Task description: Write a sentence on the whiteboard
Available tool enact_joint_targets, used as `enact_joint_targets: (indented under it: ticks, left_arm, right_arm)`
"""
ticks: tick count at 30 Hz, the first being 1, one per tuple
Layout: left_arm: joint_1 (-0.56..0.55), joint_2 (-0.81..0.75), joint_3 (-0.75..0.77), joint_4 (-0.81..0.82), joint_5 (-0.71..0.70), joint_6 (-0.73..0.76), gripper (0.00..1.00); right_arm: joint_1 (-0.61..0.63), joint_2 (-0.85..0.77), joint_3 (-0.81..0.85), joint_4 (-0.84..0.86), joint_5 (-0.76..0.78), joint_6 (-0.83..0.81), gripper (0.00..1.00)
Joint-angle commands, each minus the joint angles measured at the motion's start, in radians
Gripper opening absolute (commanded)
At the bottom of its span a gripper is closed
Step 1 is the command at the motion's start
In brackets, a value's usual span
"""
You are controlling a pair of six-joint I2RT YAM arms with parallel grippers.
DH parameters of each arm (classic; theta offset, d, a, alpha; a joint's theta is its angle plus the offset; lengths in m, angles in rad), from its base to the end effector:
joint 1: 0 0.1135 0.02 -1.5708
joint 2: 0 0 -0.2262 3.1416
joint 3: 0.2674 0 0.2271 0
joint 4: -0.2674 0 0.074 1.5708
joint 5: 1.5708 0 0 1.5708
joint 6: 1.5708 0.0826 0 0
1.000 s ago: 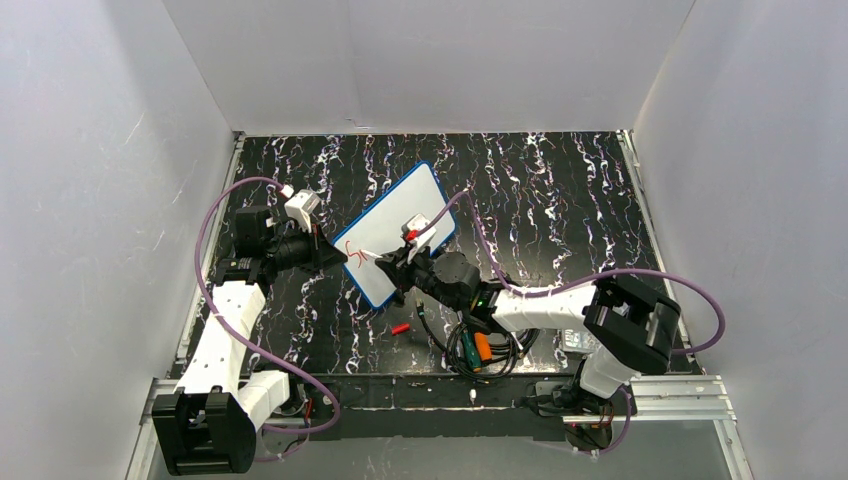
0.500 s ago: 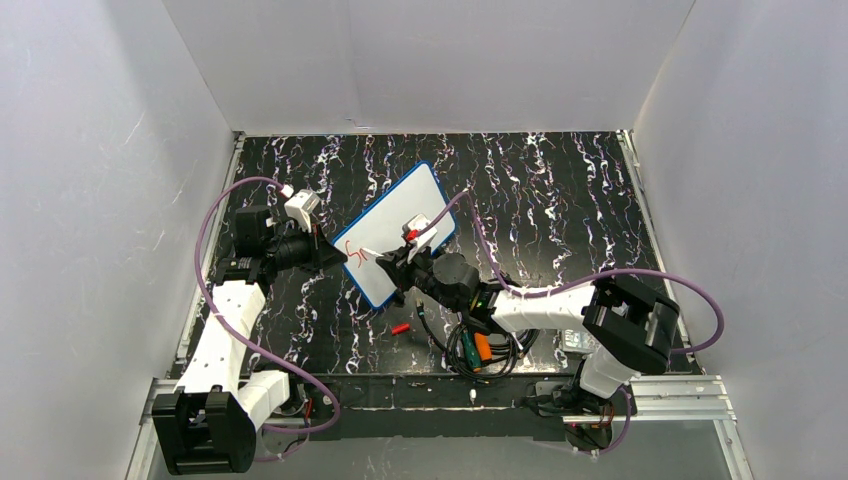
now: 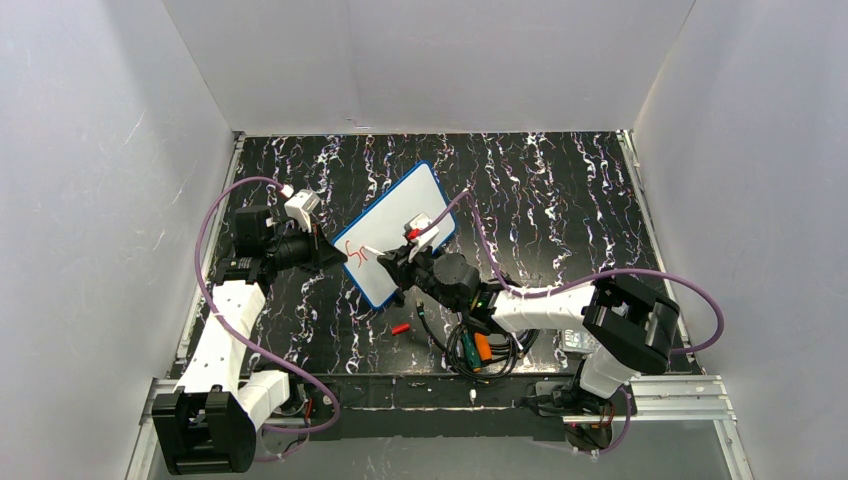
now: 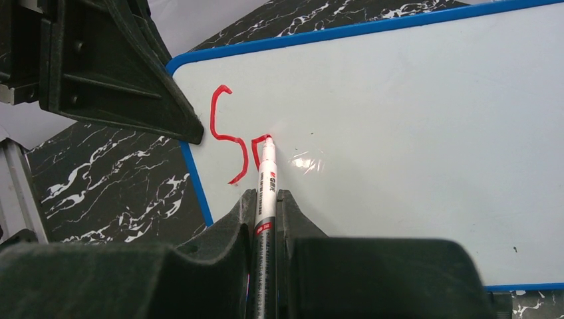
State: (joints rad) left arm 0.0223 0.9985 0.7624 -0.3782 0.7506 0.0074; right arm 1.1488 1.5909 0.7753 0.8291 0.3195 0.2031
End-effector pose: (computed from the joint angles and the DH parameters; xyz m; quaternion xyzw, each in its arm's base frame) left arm 0.2355 -0.0511 0.2333 0.1625 0.8272 -0.3190 0.4330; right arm 0.1755 0.3276 0.2234 -0.2150 0.6689 0.3525 0.6182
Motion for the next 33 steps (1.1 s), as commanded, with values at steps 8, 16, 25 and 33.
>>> enact_joint_targets:
  ticks: [8,16,25,33]
  left_arm:
    - [-0.007,0.014,0.011,-0.065,-0.043,0.048,0.00]
    - [-0.008,0.016,0.011,-0.065,-0.044,0.049,0.00]
    - [-0.007,0.015,0.010,-0.067,-0.042,0.046,0.00]
    - [-0.008,0.016,0.011,-0.067,-0.040,0.047,0.00]
  right_arm:
    - [0.002,-0.023,-0.052,0.024,0.025,0.022,0.01]
    - [0.002,-0.030,-0.055,0.047,0.017,0.024,0.01]
    - [0.002,-0.014,-0.016,0.106,0.001,0.007,0.01]
    - [0.002,-0.008,-0.006,0.123,0.015,-0.007,0.01]
